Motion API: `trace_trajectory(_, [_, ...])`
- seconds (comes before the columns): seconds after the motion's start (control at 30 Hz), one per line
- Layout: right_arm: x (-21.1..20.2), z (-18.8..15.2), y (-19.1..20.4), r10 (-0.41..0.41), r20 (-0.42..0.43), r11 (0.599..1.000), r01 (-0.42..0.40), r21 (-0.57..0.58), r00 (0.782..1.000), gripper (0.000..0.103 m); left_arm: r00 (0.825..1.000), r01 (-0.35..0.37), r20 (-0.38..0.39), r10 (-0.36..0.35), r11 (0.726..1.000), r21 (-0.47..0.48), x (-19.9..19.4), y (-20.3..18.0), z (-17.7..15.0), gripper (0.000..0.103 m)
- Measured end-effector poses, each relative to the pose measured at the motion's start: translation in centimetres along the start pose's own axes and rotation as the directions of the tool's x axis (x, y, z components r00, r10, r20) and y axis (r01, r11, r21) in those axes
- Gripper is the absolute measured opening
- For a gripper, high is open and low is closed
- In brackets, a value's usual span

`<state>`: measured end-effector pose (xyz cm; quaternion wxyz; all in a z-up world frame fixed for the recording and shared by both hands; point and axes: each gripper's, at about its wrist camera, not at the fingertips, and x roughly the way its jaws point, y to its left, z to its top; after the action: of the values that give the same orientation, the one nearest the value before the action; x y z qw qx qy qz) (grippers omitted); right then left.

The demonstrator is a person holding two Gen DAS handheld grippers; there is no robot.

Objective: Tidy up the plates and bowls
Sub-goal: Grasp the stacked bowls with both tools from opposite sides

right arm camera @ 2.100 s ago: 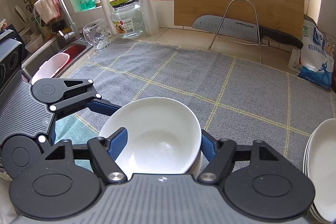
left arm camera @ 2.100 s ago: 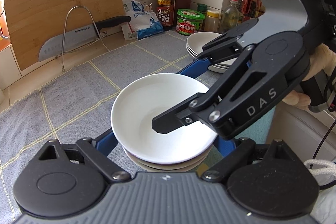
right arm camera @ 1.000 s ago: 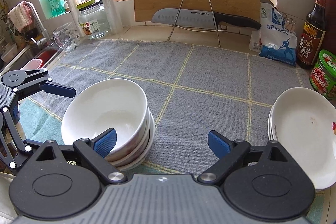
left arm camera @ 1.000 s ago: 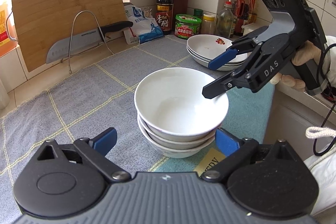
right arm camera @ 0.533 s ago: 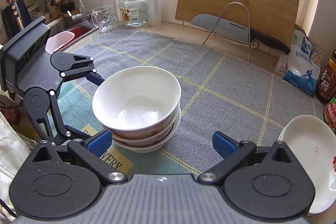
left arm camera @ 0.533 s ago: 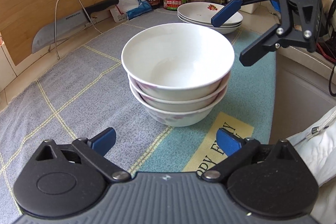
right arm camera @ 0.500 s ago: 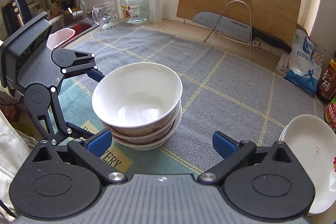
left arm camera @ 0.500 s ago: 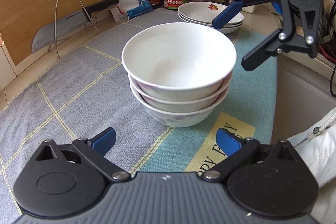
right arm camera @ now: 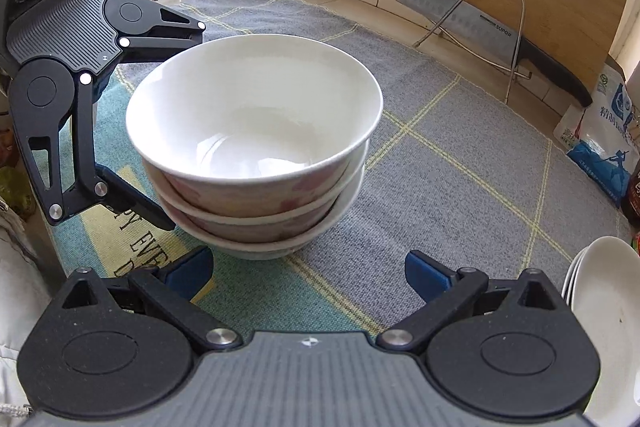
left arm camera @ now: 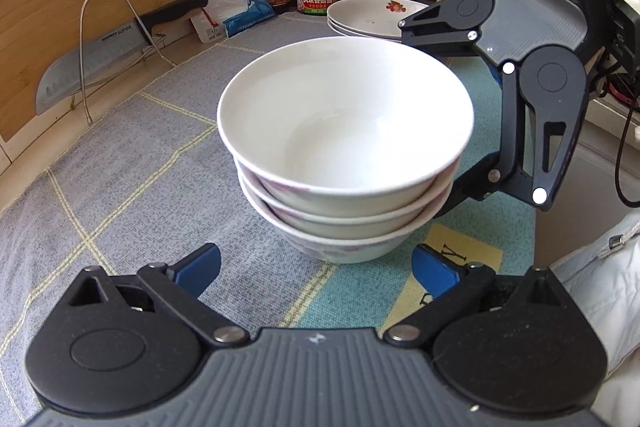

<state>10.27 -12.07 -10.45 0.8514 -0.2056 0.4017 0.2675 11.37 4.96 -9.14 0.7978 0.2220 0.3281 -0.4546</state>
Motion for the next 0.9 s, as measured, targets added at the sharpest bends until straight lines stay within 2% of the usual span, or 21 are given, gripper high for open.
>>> trace_trajectory(0.13, [0.3, 0.4, 0.1, 0.015, 0.002, 0.999, -0.015, -0.038, 1.0, 0.103, 1.0, 0.018, 0.005, -0.018, 1.0, 0.006, 0.0, 0.4, 0.4, 0.101])
trace_trajectory(0.63, [-0.2, 1.9, 0.4, 0.07, -0.004, 0.985, -0.07, -0.155, 0.998, 0.102, 0.993, 0.114, 0.003, -0.115, 0.986, 0.118, 0.3, 1.1, 1.9, 0.096])
trace_trajectory(0.9, [-0.3, 2.3, 0.2, 0.143, -0.03, 0.972, -0.146, -0.182, 0.989, 0.086, 0.986, 0.169, -0.015, -0.169, 0.971, 0.167, 0.2, 1.2, 2.2, 0.087])
